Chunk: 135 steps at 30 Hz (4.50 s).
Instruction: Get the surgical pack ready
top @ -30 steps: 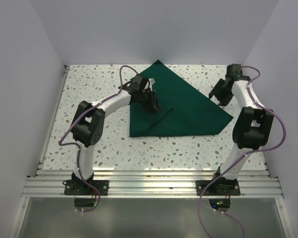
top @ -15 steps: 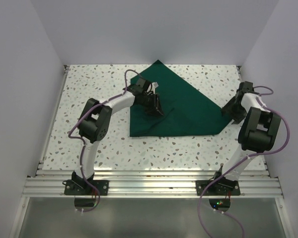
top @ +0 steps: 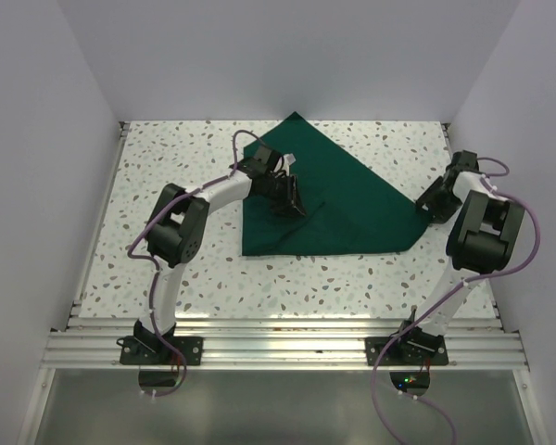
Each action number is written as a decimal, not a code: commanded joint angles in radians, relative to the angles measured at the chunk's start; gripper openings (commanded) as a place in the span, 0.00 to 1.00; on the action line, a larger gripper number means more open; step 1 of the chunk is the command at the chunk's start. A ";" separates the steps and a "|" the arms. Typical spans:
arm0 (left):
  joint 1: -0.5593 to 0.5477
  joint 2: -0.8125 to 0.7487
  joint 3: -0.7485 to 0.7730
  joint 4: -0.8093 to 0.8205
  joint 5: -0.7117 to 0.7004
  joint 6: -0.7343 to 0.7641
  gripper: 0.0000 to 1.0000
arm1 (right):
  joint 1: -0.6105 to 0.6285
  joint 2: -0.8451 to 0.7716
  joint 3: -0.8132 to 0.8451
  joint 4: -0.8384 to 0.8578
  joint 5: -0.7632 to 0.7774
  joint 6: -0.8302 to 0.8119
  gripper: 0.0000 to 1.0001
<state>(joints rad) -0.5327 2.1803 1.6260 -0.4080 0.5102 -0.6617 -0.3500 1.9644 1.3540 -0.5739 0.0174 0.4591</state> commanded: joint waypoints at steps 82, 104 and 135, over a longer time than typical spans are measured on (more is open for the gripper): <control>0.212 -0.430 -0.497 -0.107 -0.299 -0.024 0.45 | 0.968 0.198 0.750 -0.001 -0.312 0.194 0.00; 0.286 -0.511 -0.447 -0.221 -0.354 0.008 0.50 | 1.034 0.436 0.910 -0.089 -0.237 0.159 0.15; 0.359 -0.248 -0.333 0.015 0.079 -0.032 0.25 | 0.661 -0.064 -0.079 0.091 -0.837 -0.037 0.00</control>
<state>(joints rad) -0.1726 1.9137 1.2724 -0.4129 0.5587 -0.6975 0.3332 1.9240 1.3216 -0.5564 -0.7574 0.4374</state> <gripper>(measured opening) 0.256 0.009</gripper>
